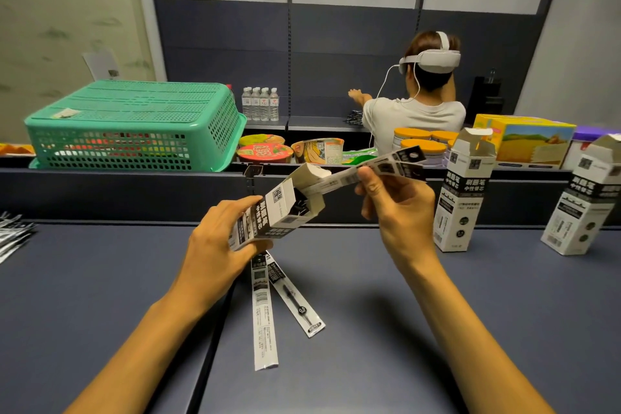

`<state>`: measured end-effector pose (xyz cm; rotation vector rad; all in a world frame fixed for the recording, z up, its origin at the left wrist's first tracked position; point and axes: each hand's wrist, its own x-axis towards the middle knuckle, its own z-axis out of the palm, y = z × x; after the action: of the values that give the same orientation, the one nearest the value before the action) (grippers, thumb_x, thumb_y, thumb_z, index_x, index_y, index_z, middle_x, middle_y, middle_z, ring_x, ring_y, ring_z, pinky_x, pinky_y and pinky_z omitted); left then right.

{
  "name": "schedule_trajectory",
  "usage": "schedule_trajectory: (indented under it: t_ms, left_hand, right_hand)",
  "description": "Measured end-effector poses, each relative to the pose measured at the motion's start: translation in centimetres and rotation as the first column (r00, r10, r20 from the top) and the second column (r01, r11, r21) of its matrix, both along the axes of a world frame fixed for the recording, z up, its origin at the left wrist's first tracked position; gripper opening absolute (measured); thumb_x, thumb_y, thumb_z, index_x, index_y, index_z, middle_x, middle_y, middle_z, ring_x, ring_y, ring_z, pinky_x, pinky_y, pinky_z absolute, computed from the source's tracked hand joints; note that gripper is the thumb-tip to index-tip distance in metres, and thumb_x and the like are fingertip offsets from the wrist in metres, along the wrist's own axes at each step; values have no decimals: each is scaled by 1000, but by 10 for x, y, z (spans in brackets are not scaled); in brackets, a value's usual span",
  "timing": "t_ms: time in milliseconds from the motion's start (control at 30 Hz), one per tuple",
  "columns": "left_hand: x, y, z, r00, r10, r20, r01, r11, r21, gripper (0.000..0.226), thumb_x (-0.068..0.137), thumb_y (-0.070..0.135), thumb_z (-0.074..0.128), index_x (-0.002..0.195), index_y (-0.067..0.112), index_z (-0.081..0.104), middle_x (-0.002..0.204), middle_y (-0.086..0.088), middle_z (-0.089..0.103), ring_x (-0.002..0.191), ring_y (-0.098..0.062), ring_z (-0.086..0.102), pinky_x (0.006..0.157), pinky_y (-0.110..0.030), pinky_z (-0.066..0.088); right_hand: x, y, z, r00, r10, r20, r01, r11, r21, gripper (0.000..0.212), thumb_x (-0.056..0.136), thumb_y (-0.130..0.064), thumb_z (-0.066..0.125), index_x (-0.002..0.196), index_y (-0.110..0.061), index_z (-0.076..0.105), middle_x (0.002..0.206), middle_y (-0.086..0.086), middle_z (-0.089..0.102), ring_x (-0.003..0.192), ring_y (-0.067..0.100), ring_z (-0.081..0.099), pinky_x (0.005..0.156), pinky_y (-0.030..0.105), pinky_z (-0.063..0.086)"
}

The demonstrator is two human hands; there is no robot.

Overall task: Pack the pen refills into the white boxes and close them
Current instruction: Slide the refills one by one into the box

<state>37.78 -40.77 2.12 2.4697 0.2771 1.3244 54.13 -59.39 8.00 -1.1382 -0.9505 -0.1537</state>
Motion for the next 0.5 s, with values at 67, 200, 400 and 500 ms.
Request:
schedule_trajectory:
  t_ms: [67, 200, 400, 500]
  left_hand:
    - [0, 0, 0, 1000, 1, 0, -1, 1000, 6, 69, 72, 23, 84, 133, 24, 52, 118, 9, 58, 104, -11, 55, 86, -24, 48]
    - [0, -1, 0, 1000, 5, -4, -5, 1000, 15, 69, 71, 20, 84, 132, 24, 53, 117, 8, 59, 104, -10, 54, 86, -18, 44]
    - [0, -2, -1, 1000, 6, -24, -5, 999, 32, 70, 71, 19, 83, 133, 24, 51, 117, 8, 57, 104, -7, 51, 83, -15, 41]
    - [0, -2, 0, 1000, -6, -12, 6, 1000, 16, 68, 72, 19, 83, 132, 24, 52, 117, 12, 55, 104, -8, 52, 84, -19, 44]
  right_hand:
    - [-1, 3, -2, 1000, 23, -17, -23, 999, -24, 10, 85, -26, 65, 88, -18, 70, 69, -1, 69, 49, 14, 55, 46, 25, 49]
    - [1, 7, -6, 999, 16, -42, -20, 995, -93, 11, 88, -22, 65, 90, -13, 71, 68, -1, 69, 51, 12, 56, 48, 24, 48]
    - [-6, 14, -14, 999, 34, 33, -26, 975, -223, 20, 82, -39, 63, 86, -21, 71, 70, 3, 70, 50, 11, 57, 50, 27, 49]
    - [-8, 15, -14, 998, 39, 42, -29, 978, -207, 22, 80, -42, 64, 89, -24, 70, 74, 2, 73, 51, 10, 58, 50, 26, 50]
